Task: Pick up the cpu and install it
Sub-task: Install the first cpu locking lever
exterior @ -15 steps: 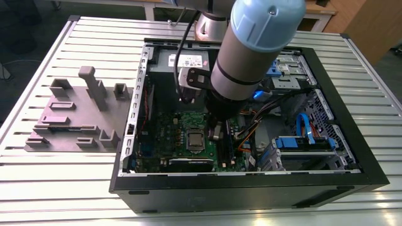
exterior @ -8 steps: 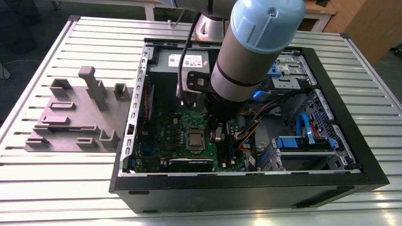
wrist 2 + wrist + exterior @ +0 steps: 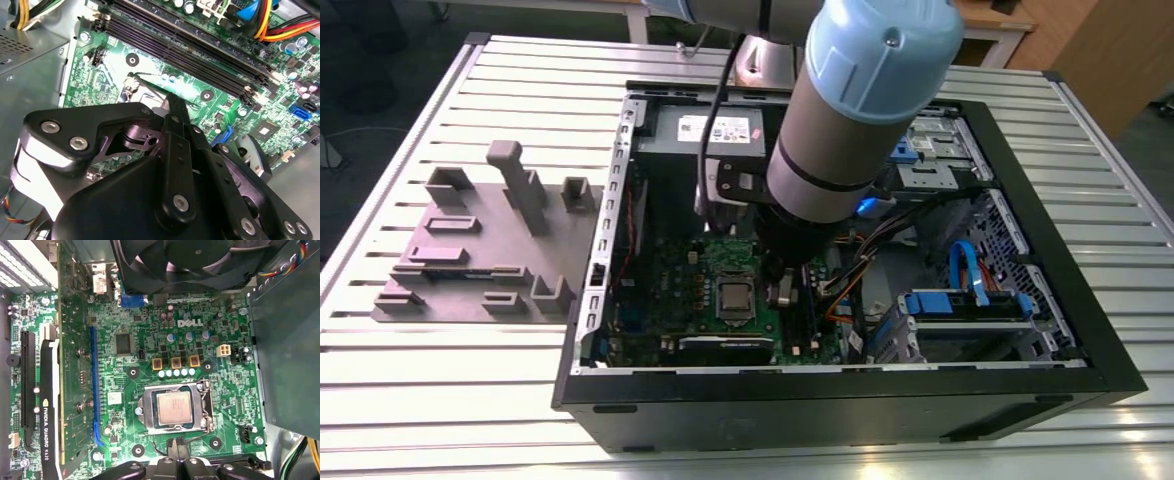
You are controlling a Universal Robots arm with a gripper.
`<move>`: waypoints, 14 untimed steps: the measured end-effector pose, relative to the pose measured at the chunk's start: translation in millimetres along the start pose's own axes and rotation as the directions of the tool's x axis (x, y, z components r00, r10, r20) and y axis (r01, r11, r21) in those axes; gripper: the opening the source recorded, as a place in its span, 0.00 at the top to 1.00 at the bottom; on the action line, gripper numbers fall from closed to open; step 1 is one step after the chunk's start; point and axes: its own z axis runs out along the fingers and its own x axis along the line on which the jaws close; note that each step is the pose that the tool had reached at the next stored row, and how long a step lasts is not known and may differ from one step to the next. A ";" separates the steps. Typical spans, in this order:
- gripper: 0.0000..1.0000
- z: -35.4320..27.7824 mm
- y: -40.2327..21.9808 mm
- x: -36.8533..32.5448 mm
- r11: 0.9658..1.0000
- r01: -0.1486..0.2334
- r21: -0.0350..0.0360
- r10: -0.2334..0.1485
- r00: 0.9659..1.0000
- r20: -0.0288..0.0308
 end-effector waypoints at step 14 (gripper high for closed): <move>0.90 12.8 -0.2 7.7 1.000 0.017 0.002 -0.017 1.000 -0.002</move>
